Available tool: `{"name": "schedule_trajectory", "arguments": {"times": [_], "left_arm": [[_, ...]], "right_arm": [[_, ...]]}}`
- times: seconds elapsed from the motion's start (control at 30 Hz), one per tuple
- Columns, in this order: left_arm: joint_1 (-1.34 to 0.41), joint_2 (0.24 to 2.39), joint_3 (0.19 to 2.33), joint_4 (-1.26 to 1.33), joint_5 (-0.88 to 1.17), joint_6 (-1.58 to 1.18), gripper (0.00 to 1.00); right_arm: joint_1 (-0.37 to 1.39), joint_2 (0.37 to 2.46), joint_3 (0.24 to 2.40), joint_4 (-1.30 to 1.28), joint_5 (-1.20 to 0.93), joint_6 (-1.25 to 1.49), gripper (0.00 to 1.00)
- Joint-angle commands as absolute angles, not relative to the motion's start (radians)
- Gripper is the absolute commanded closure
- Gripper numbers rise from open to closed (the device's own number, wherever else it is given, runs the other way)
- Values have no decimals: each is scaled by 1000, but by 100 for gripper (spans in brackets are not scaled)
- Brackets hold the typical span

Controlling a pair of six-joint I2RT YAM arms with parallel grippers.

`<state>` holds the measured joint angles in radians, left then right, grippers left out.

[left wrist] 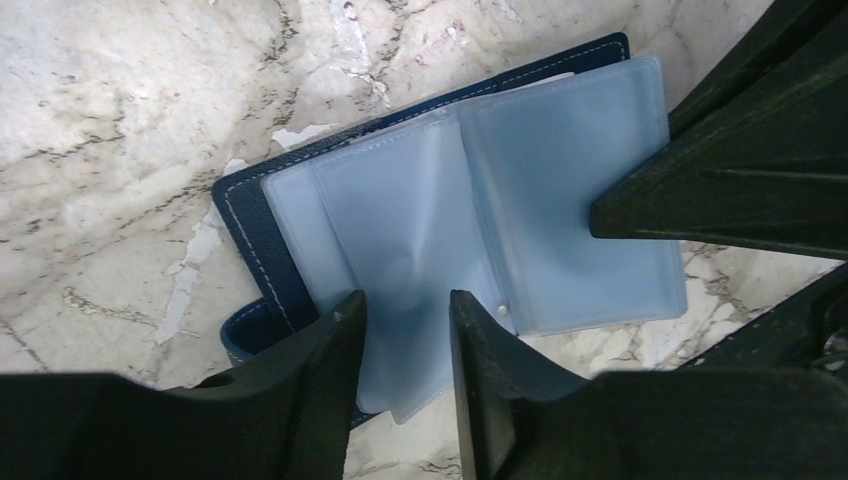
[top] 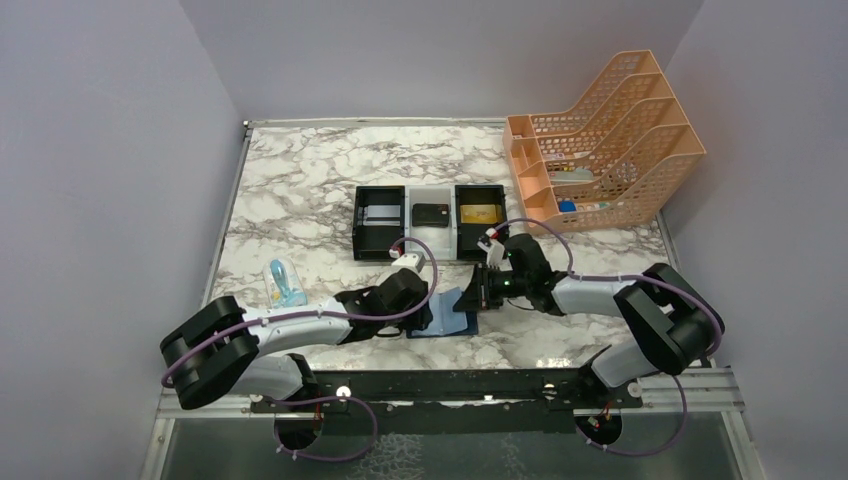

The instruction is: Take the credit cards out of the card holder

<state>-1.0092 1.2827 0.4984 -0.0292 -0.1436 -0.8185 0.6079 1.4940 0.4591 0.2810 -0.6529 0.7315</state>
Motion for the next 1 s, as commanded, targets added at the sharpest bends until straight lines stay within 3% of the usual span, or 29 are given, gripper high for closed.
{"name": "schedule_trajectory", "arguments": {"times": [0.0,0.23,0.63,0.97], "left_arm": [[-1020,1263,474,-81,-148,-833,57],[-1022,1200,493,-174,-206,-833,43],[-1035,1255,536,-149,-209,-830,46],[-1058,1207,563,-182,-273,-844,37]], "right_arm": [[613,1470,474,238,-602,704,92],[613,1417,474,115,-476,647,92],[613,1435,423,176,-522,666,92],[614,1461,431,184,-531,658,92]]}}
